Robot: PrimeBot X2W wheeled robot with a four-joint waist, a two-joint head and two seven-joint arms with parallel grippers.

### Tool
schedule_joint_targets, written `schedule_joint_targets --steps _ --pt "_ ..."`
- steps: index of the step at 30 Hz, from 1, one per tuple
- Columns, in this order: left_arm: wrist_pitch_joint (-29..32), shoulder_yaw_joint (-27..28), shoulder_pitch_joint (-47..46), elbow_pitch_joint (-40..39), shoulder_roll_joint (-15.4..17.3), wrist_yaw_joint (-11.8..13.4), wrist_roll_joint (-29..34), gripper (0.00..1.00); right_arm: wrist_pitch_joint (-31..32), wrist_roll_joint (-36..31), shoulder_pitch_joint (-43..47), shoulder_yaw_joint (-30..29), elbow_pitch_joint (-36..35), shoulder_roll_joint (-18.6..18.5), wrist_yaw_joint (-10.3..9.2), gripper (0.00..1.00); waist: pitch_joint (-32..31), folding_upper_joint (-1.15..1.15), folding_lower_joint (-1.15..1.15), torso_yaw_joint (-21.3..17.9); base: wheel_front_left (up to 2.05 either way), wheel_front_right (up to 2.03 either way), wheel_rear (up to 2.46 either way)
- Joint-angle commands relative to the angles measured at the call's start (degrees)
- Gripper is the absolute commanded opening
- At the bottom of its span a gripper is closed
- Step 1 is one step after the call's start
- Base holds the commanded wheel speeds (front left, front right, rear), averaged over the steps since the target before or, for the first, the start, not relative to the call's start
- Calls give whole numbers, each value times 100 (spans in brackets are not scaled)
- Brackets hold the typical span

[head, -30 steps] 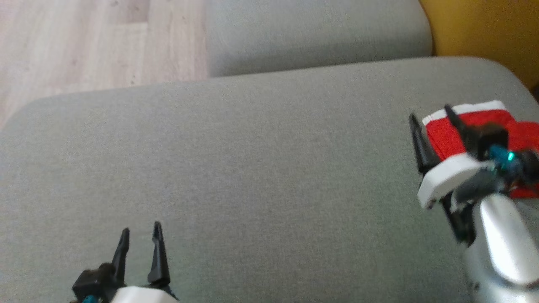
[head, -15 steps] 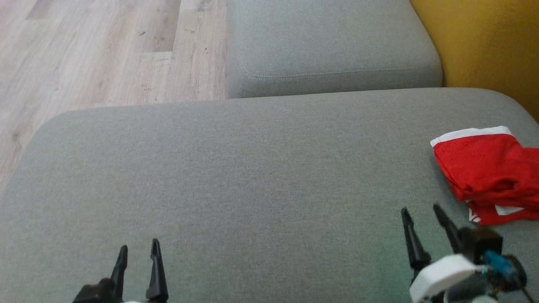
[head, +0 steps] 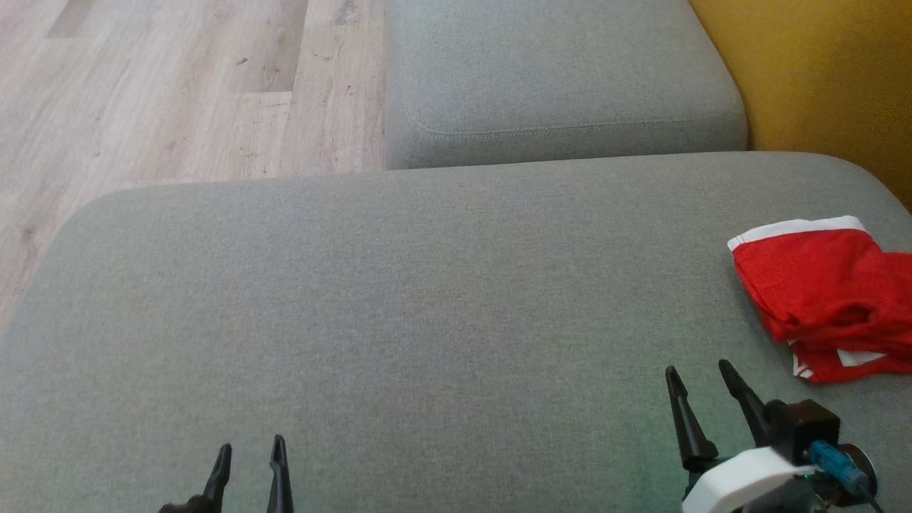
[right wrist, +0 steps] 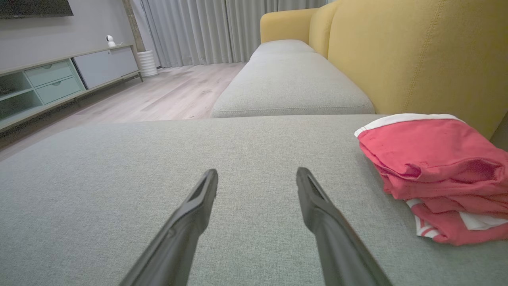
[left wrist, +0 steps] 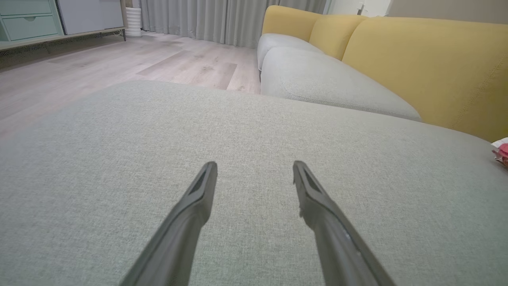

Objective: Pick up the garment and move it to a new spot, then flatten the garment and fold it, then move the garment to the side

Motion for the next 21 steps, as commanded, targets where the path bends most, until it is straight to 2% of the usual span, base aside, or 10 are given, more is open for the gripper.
schedule_joint_targets --steps 1,17,18,21 --pt "-69 198 -313 -103 45 -11 -12 100 -89 1 -167 114 -172 -30 37 100 3 0 0 11 0 0 0" --pt "-23 178 -398 -55 54 -42 -78 100 -182 27 -233 168 -90 -29 37 100 39 0 0 63 0 0 0" --pt "8 -30 -17 109 -4 -48 -58 0 -94 1 -3 15 90 0 0 0 39 0 0 63 0 0 0" --pt "17 -81 71 332 -80 -49 -62 0 -89 6 48 16 372 2 -1 0 41 0 0 63 0 0 0"
